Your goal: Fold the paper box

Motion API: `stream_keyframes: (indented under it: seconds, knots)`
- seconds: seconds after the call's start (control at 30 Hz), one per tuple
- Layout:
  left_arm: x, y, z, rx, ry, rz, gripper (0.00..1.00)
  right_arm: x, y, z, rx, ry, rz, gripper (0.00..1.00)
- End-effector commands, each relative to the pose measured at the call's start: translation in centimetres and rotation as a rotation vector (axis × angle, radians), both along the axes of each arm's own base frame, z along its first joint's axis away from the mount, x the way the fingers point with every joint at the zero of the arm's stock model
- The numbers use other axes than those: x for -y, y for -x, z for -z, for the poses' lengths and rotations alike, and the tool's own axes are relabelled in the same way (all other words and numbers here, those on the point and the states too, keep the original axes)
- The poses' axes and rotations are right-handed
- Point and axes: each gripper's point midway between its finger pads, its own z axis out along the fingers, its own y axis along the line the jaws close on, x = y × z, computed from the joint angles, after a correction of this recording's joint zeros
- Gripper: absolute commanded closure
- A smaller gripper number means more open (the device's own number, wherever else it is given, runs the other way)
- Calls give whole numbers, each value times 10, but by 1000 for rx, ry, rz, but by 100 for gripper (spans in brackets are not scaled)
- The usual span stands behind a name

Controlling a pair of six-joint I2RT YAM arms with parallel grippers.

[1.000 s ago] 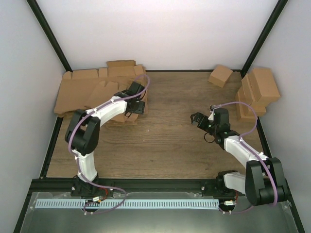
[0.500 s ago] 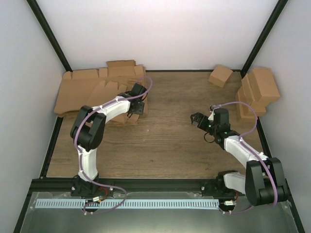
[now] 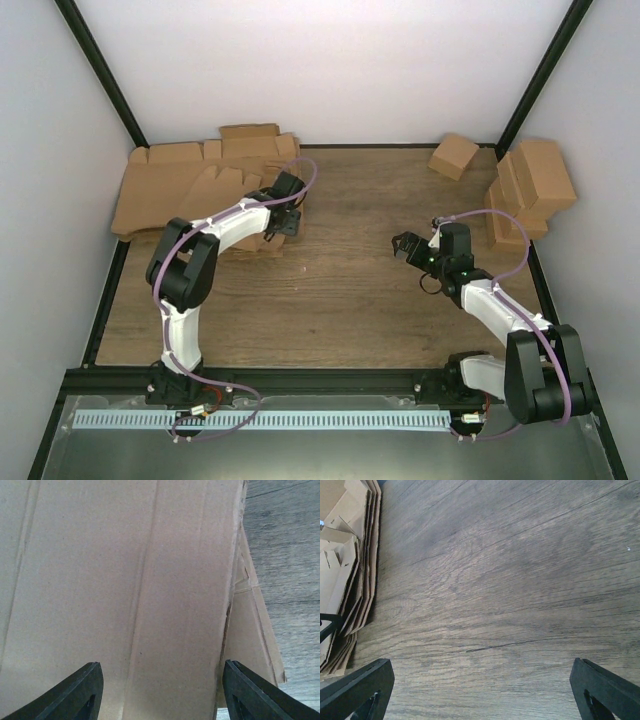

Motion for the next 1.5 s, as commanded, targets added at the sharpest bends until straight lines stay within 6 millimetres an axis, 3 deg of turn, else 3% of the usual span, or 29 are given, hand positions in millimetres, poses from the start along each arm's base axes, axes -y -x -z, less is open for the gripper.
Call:
stream_keyframes:
  seconds: [0.0,0.23,0.67,0.97,1.47]
  knots:
    - [5,-4,0,9,-16,13,32,-4,-10,-16,42,-3,-12,0]
    - [-12,-7,-3,29,-97,-44,34,-4,-9,-16,41,-3,-12,0]
    - [-20,-7,-33,87,-104,-87,31,-5,-9,-16,40,-5,-15,0]
    - [-9,-4,-29,69,30,-52,25,-4,-8,-17,42,-3,-16,0]
    - [-9,-2,-7,12,-1,-39,26,-5,-9,-18,45,-4,-20,0]
